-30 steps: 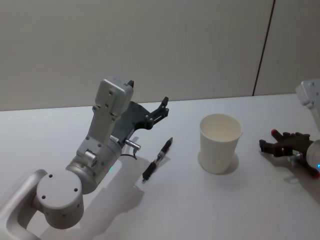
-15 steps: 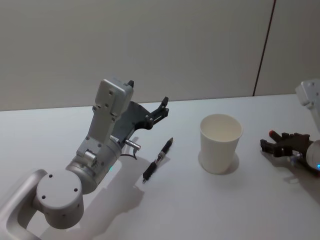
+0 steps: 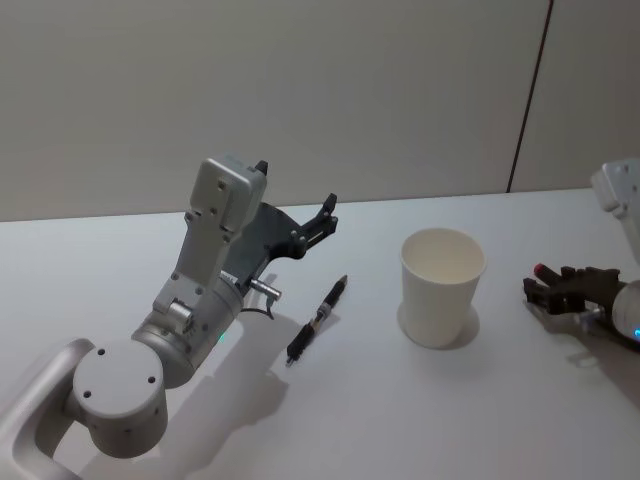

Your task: Place the pen into the pen holder.

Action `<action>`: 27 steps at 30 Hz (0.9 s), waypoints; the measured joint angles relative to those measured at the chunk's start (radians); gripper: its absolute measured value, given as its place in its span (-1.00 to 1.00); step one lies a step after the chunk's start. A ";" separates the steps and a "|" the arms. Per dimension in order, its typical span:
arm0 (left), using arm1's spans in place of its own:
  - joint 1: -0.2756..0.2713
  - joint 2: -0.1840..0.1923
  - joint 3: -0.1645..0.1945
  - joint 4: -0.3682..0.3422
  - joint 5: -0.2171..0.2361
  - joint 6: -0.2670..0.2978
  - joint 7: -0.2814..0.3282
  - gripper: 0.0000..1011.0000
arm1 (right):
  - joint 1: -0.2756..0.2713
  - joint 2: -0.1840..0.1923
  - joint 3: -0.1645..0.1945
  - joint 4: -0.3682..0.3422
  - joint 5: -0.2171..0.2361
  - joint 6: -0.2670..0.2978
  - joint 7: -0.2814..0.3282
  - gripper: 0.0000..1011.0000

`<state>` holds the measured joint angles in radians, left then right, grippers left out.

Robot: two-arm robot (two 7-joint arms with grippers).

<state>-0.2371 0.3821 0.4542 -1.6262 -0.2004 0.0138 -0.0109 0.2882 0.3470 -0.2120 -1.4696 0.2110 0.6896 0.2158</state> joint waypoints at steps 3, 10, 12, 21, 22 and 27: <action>0.000 0.000 0.000 0.000 0.000 0.000 0.000 0.98 | 0.000 0.000 0.000 0.000 0.000 0.000 0.000 0.14; 0.000 0.000 0.000 0.000 0.000 0.000 0.000 0.98 | 0.000 0.000 0.000 0.000 0.000 0.000 0.000 0.05; 0.000 0.000 0.000 0.000 0.000 0.000 0.000 0.98 | -0.001 0.000 0.000 0.000 0.000 0.000 -0.001 0.02; 0.000 0.000 0.000 0.000 0.000 0.000 0.000 0.98 | -0.001 0.000 0.000 0.001 0.000 0.000 -0.001 -0.08; 0.000 0.000 0.000 0.000 0.000 0.000 0.000 0.98 | -0.001 0.000 0.000 0.001 0.000 0.000 -0.001 -0.11; 0.000 0.000 0.000 0.000 0.000 0.000 0.000 0.98 | -0.001 0.000 0.000 0.001 0.000 0.000 -0.001 -0.16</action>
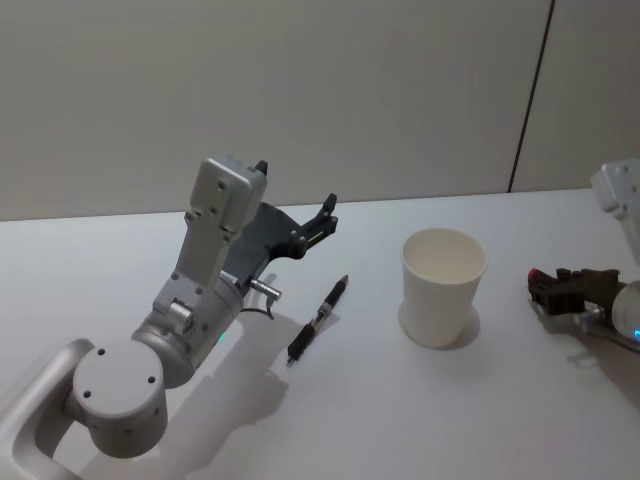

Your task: Place the pen into the pen holder.

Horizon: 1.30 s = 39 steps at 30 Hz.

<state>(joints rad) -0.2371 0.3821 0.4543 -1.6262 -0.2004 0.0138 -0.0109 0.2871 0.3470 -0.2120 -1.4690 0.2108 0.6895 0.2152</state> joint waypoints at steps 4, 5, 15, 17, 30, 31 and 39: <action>0.000 0.000 0.000 0.000 0.000 0.000 0.000 0.98 | 0.000 0.000 0.000 0.000 0.000 0.000 0.000 -0.22; 0.000 0.000 0.000 0.000 0.000 0.000 0.000 0.98 | 0.000 0.000 0.000 0.000 0.000 0.000 0.000 -0.23; 0.000 0.000 0.000 0.000 0.000 0.000 0.000 0.98 | 0.000 0.000 0.000 0.000 0.000 0.001 0.000 -0.37; 0.000 0.000 0.000 0.000 0.000 0.000 0.000 0.98 | 0.000 0.000 0.000 0.000 0.000 0.001 0.000 -0.39; 0.000 0.000 0.000 0.000 0.000 0.000 0.000 0.98 | 0.000 0.000 0.000 0.000 0.000 0.001 0.000 -0.55; 0.000 0.000 0.000 0.000 0.000 0.000 0.000 0.98 | 0.000 0.000 0.000 0.000 0.000 0.001 0.000 -0.57; 0.000 0.000 0.000 0.000 0.000 0.000 0.000 0.98 | 0.000 0.000 0.000 0.000 0.000 0.001 0.000 -0.63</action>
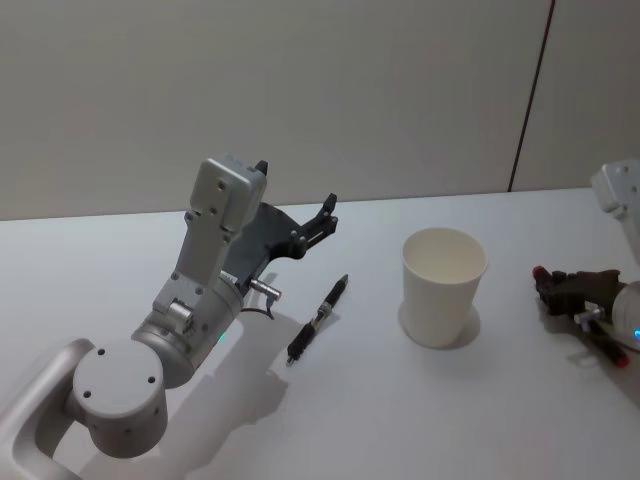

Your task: Place the pen into the pen holder.

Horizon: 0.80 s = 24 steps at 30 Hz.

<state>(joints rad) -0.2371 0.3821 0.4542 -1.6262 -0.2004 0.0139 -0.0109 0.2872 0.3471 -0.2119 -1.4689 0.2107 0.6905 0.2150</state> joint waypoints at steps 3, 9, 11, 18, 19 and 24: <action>0.000 0.000 0.000 0.000 0.000 0.000 0.000 0.98 | 0.000 0.000 0.000 0.000 0.000 0.000 0.000 -0.63; 0.000 0.000 0.000 0.000 0.000 0.000 0.000 0.98 | 0.000 0.000 0.000 0.000 0.000 0.000 0.000 -0.63; 0.000 0.000 0.000 0.000 0.000 0.000 0.000 0.98 | 0.000 0.000 0.000 0.000 0.000 0.000 0.000 -0.63; 0.000 0.000 0.000 0.000 0.000 0.000 0.000 0.98 | 0.000 0.000 0.000 0.000 0.000 0.000 0.000 -0.63; 0.000 0.000 0.000 0.000 0.000 0.000 0.000 0.98 | 0.000 0.000 0.000 0.000 0.000 0.000 0.000 -0.63; 0.000 0.000 0.000 0.000 0.000 0.000 0.000 0.98 | 0.001 -0.001 -0.001 0.000 0.000 -0.001 0.001 -0.63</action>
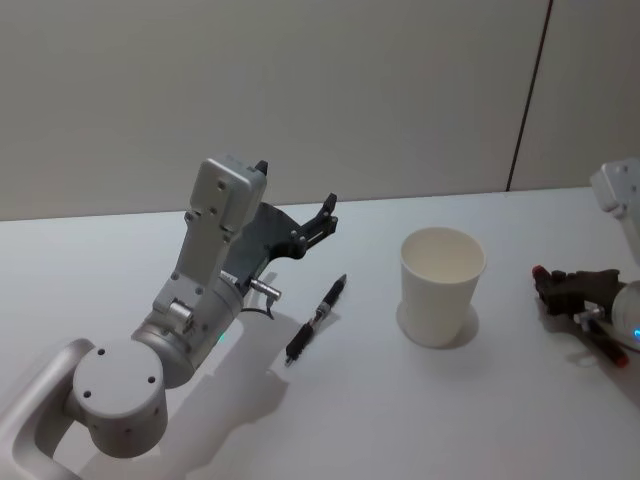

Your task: Place the pen into the pen holder.

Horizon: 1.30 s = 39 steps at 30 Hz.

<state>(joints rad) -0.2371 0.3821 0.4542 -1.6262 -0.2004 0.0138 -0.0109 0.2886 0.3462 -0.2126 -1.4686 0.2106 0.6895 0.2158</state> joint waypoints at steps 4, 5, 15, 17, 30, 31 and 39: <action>0.000 0.000 0.000 0.000 0.000 0.000 0.000 0.98 | 0.007 -0.005 -0.002 0.009 -0.002 -0.012 0.005 -0.63; 0.000 0.000 0.000 0.000 0.000 0.000 0.000 0.98 | 0.012 -0.007 -0.003 0.015 -0.003 -0.019 0.006 -0.63; 0.000 0.000 0.000 0.000 0.000 0.000 0.000 0.98 | 0.046 -0.028 -0.006 0.022 -0.003 -0.095 0.009 -0.63; 0.000 0.000 0.000 0.000 0.000 0.000 0.000 0.98 | 0.049 -0.030 -0.006 0.018 -0.001 -0.108 0.009 -0.63; 0.000 0.000 0.000 0.000 0.000 0.000 0.000 0.98 | 0.057 -0.049 0.000 -0.044 0.049 -0.239 -0.028 -0.63; 0.000 0.000 0.000 0.000 0.000 0.000 0.000 0.98 | 0.057 -0.050 0.001 -0.047 0.053 -0.250 -0.031 -0.63; 0.000 0.000 0.000 0.000 0.000 0.000 0.000 0.98 | 0.056 -0.063 0.004 -0.089 0.087 -0.352 -0.051 -0.63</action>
<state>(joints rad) -0.2371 0.3821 0.4542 -1.6262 -0.2004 0.0139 -0.0109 0.3441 0.2836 -0.2087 -1.5575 0.2974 0.3376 0.1644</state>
